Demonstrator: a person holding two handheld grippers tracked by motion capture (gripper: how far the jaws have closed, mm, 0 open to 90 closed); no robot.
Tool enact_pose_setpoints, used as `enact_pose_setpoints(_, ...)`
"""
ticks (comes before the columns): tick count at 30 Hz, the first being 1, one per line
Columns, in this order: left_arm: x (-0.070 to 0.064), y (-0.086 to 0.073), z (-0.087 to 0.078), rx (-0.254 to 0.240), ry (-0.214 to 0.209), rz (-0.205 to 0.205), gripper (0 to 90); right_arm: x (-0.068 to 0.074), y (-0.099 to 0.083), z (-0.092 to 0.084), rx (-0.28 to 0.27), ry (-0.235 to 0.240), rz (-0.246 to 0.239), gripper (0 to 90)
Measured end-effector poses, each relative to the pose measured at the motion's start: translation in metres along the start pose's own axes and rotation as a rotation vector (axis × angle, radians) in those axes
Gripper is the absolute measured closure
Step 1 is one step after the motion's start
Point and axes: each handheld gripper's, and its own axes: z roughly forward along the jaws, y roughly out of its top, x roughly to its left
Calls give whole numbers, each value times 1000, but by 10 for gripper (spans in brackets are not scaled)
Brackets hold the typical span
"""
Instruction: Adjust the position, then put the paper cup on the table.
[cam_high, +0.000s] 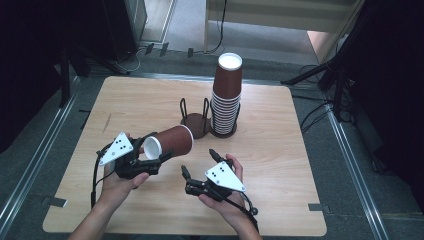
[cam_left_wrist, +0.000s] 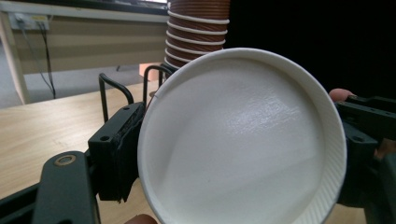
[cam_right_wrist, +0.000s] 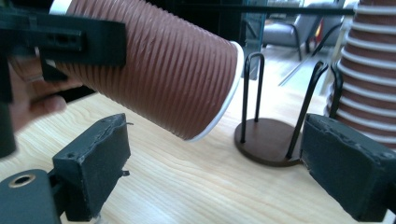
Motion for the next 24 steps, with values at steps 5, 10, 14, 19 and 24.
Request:
enact_pose_setpoints(5,0,-3,1,-35,-9,-3,213,2,2,1,38,-17,42,88)
enact_pose_setpoints(10,3,-5,2,-87,18,-10,212,3,11,-4,52,-43,156,34)
enact_pose_setpoints(14,5,-9,4,-106,37,-17,212,-2,16,-6,47,-59,276,4)
enact_pose_setpoints(19,2,-12,6,-126,40,-9,213,-4,17,-4,51,-72,381,4)
enact_pose_setpoints(24,-1,-15,10,-145,29,-9,213,4,20,2,54,-92,472,0)
